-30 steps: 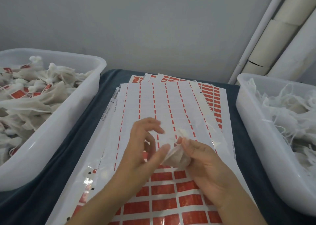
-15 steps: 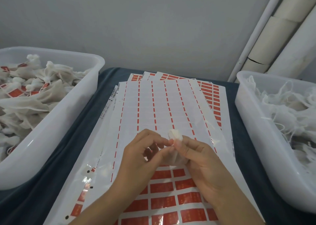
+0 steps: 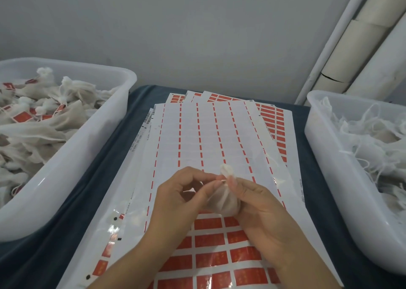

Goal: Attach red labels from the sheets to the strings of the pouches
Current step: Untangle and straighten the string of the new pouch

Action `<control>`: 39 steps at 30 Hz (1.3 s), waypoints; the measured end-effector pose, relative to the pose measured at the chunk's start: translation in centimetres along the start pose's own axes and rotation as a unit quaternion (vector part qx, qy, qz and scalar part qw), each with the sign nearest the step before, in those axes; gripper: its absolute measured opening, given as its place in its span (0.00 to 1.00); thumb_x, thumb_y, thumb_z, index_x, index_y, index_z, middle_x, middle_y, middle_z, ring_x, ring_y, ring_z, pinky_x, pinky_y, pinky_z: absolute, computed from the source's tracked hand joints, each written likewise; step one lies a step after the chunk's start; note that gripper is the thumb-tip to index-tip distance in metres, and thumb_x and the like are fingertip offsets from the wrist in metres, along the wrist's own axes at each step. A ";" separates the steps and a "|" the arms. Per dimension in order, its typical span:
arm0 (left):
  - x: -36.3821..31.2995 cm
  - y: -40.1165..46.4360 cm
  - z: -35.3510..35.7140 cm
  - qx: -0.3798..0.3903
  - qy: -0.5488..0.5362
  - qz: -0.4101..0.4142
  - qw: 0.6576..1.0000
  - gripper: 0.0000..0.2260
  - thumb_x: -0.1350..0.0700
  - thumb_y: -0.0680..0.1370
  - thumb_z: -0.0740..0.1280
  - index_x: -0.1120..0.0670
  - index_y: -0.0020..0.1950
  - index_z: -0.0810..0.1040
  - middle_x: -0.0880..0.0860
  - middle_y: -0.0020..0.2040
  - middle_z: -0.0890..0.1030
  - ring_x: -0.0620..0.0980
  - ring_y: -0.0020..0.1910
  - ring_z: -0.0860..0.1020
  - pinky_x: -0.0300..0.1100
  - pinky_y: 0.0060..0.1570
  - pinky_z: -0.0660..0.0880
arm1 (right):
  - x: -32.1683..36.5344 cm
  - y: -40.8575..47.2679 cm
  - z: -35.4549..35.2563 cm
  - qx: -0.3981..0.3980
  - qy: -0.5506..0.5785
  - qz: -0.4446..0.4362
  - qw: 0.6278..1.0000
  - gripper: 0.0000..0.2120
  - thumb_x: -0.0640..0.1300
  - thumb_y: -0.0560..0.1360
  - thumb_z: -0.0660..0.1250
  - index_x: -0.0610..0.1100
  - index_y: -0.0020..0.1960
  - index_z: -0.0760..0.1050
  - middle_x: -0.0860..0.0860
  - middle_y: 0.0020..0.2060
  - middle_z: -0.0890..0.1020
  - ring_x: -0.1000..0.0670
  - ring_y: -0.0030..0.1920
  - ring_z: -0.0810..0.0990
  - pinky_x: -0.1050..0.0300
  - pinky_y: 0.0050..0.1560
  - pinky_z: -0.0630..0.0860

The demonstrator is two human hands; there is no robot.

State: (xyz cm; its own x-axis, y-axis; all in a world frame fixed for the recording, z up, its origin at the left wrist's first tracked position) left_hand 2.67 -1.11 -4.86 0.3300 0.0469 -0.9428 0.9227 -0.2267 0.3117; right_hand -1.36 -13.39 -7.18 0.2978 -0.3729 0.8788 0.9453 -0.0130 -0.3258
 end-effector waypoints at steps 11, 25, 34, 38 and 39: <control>-1.5 -0.5 0.1 -0.020 0.232 0.158 0.960 0.03 0.57 0.70 0.70 0.50 0.38 0.78 0.40 0.37 0.76 0.39 0.32 0.74 0.26 0.32 0.73 | 0.3 0.1 -0.4 -0.050 -0.108 -0.048 0.992 0.14 0.55 0.65 0.67 0.53 0.47 0.83 0.55 0.45 0.84 0.51 0.49 0.82 0.55 0.53 0.78; 2.2 0.5 0.1 0.060 -0.540 -0.296 0.786 0.06 0.63 0.62 0.74 0.59 0.36 0.79 0.53 0.34 0.72 0.45 0.28 0.68 0.34 0.25 0.70 | 1.0 0.6 -0.4 -0.032 -0.251 -0.091 0.963 0.12 0.57 0.66 0.62 0.52 0.44 0.78 0.60 0.34 0.81 0.62 0.39 0.79 0.77 0.37 0.72; 1.6 0.9 0.1 0.112 -0.456 -0.219 0.855 0.08 0.54 0.74 0.64 0.51 0.37 0.81 0.54 0.52 0.83 0.54 0.57 0.79 0.44 0.54 0.76 | 0.7 0.5 -0.4 -0.017 -0.274 -0.088 0.958 0.15 0.58 0.66 0.61 0.55 0.49 0.76 0.62 0.38 0.82 0.64 0.43 0.79 0.78 0.38 0.73; 1.9 1.1 -0.8 0.072 -0.484 -0.213 0.846 0.08 0.58 0.74 0.63 0.55 0.37 0.80 0.54 0.38 0.81 0.52 0.45 0.82 0.46 0.54 0.77 | 1.1 0.5 -0.1 0.009 -0.287 -0.100 0.953 0.15 0.58 0.66 0.61 0.61 0.53 0.73 0.61 0.38 0.83 0.67 0.44 0.79 0.80 0.35 0.70; 1.8 1.1 -0.7 0.076 -0.493 -0.206 0.842 0.08 0.59 0.75 0.63 0.56 0.38 0.79 0.53 0.37 0.80 0.51 0.43 0.81 0.47 0.55 0.76 | 1.1 0.5 0.0 0.016 -0.289 -0.103 0.952 0.15 0.57 0.66 0.61 0.62 0.53 0.72 0.60 0.38 0.83 0.67 0.44 0.79 0.81 0.35 0.69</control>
State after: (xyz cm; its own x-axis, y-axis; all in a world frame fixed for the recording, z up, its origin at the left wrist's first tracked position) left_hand 4.47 -0.59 -6.12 -0.4056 -0.6614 -0.6309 0.8582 -0.5132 -0.0137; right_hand -0.57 -13.84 -6.34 0.1198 0.2064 0.9711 0.9924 0.0014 -0.1228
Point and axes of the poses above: each hand's wrist, its own y-axis towards the middle knuckle, its own z-axis out of the palm, x = y × z, the point moved 6 cm from there along y, towards the middle knuckle
